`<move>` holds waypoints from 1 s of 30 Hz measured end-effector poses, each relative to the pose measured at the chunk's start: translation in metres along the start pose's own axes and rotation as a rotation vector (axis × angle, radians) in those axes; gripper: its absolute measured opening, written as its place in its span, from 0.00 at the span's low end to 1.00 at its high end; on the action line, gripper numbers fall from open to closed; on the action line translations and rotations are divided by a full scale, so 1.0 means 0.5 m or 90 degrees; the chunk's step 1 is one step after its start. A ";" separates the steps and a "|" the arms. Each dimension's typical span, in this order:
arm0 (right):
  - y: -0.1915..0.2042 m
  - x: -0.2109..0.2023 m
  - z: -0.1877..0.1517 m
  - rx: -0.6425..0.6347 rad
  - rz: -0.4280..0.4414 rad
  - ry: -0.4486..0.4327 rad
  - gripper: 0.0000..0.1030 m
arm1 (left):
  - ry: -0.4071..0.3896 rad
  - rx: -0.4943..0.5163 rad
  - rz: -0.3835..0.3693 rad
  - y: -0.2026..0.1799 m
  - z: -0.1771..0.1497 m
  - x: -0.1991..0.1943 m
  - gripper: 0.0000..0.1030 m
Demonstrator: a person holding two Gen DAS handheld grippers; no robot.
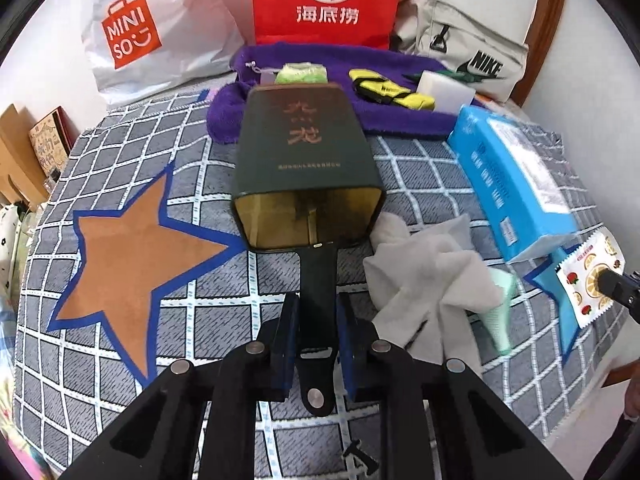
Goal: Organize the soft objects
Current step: 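Carry the strap and orange-print packet onto the purple towel and open both tools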
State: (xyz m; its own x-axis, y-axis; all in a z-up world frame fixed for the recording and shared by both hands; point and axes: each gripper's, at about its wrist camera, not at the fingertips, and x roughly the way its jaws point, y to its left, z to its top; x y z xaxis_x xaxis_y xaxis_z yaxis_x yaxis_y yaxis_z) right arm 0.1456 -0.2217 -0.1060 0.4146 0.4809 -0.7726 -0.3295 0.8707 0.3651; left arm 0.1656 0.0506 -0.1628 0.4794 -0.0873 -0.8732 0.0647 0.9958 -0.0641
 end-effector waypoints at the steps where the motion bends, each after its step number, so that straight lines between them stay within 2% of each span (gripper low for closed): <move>1: 0.004 -0.005 0.004 -0.002 0.002 -0.003 0.06 | -0.004 0.000 -0.005 0.001 0.001 -0.006 0.17; 14: 0.043 -0.029 0.068 -0.040 -0.008 -0.031 0.06 | -0.060 -0.013 -0.026 0.016 0.027 -0.087 0.17; 20: 0.047 -0.023 0.111 -0.047 -0.012 -0.040 0.06 | -0.084 -0.019 -0.027 0.022 0.065 -0.109 0.17; 30: 0.034 0.007 0.202 -0.045 -0.020 -0.056 0.06 | -0.101 -0.024 -0.031 0.021 0.150 -0.101 0.17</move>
State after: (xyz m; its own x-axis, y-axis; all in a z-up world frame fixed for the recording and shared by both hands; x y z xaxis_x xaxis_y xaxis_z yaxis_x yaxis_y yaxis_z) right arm 0.2269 -0.1950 -0.0501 0.4968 0.4639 -0.7335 -0.3730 0.8772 0.3021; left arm 0.2076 0.0634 -0.0832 0.6088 -0.1361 -0.7816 0.0601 0.9903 -0.1257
